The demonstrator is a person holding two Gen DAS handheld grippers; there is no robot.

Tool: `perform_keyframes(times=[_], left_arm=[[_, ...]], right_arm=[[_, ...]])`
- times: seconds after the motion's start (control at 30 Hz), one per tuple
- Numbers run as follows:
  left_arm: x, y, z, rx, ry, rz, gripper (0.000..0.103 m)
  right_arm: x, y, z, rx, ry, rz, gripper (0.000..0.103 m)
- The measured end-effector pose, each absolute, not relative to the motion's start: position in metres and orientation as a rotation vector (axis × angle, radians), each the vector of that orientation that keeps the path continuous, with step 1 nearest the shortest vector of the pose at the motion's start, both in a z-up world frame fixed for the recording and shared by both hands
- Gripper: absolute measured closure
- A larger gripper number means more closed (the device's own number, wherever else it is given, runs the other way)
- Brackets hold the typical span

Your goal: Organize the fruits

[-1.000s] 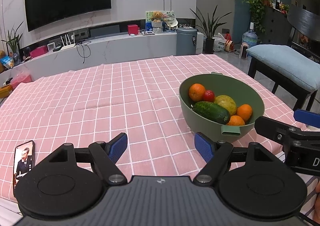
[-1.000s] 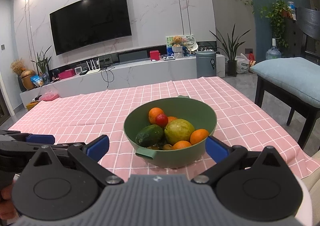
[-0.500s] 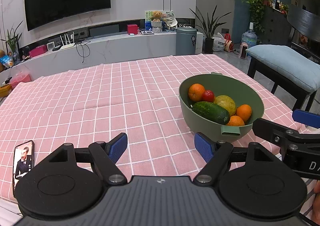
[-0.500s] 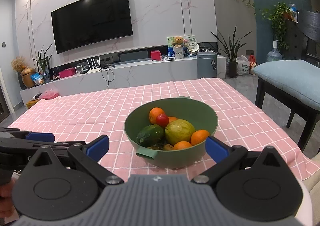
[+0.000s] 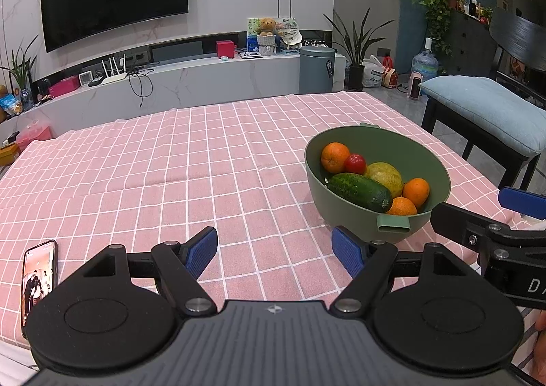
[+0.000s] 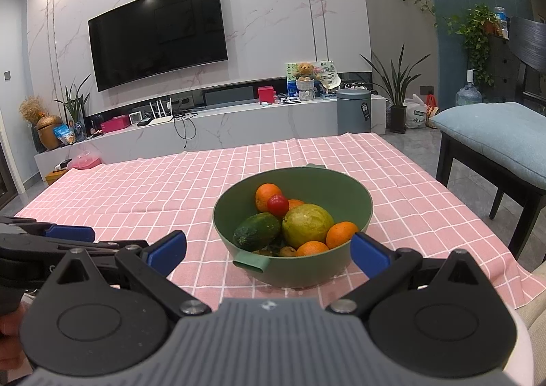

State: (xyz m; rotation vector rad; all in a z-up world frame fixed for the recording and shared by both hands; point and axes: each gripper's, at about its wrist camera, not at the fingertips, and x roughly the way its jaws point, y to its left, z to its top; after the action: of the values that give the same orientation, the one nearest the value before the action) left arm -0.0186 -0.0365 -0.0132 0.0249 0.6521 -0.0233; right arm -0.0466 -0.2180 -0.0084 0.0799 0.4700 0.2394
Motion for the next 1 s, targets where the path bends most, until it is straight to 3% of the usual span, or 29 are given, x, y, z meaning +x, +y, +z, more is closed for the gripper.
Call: perform_keyframes(times=[1.0], left_arm=[[-0.0170, -0.0354, -0.0154, 0.024, 0.664, -0.023, 0.014]], right_arm=[[-0.0460, -0.2174, -0.0084, 0.071, 0.469, 0.251, 0.005]])
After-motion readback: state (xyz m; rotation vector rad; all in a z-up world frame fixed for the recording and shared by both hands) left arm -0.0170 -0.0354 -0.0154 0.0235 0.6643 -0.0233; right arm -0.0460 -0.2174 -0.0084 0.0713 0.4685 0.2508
